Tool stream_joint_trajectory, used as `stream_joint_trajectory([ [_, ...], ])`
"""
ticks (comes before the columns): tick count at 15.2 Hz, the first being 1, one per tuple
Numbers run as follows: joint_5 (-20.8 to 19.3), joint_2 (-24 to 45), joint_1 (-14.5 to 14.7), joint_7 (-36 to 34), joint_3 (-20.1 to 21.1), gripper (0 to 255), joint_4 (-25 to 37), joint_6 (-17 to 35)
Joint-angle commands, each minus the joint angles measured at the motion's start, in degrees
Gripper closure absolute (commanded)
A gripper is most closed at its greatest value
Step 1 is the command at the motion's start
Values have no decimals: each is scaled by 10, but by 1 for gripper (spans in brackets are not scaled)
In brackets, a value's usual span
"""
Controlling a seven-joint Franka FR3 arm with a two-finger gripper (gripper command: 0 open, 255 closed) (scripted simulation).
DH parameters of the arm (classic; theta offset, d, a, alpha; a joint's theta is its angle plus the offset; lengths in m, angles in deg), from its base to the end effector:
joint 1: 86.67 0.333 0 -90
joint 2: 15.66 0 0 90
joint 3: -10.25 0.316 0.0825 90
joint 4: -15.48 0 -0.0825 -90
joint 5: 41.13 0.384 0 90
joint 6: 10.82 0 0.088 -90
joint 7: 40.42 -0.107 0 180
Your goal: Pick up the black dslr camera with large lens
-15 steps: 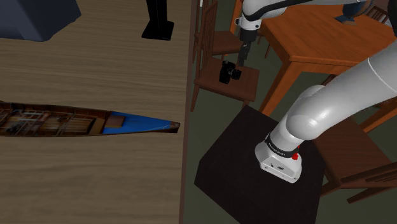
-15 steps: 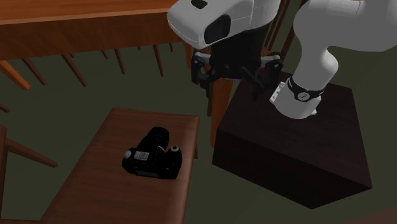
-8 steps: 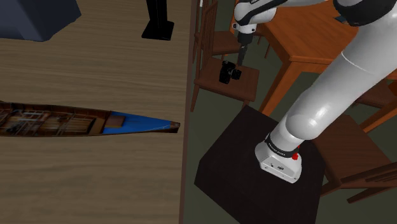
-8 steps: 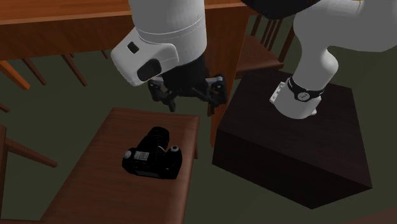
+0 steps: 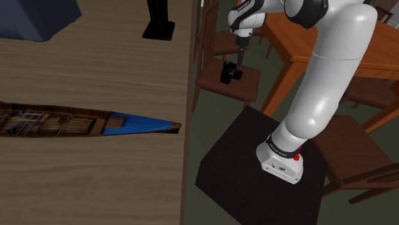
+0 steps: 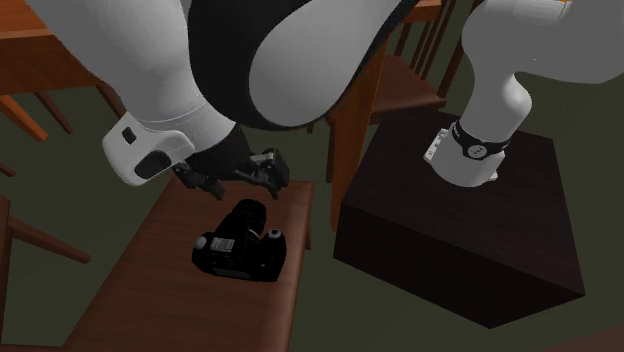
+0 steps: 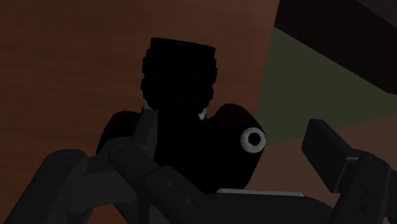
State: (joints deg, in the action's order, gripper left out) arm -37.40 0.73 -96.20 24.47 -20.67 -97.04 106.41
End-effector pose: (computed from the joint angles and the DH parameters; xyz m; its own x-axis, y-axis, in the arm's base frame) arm 0.4536 -0.3676 0.3355 0.9080 0.3906 -0.1517 0.3782 -0.9198 -0.1044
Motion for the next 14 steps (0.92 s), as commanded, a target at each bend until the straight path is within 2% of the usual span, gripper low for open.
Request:
stream_joint_trajectory([
  [1, 24, 53, -20, 35, 7, 0, 46, 0],
  [11, 46, 98, -34, 49, 20, 0, 42, 45],
  [12, 46, 99, -34, 49, 20, 255, 43, 44],
  [14, 46, 99, -34, 49, 20, 255, 43, 44],
])
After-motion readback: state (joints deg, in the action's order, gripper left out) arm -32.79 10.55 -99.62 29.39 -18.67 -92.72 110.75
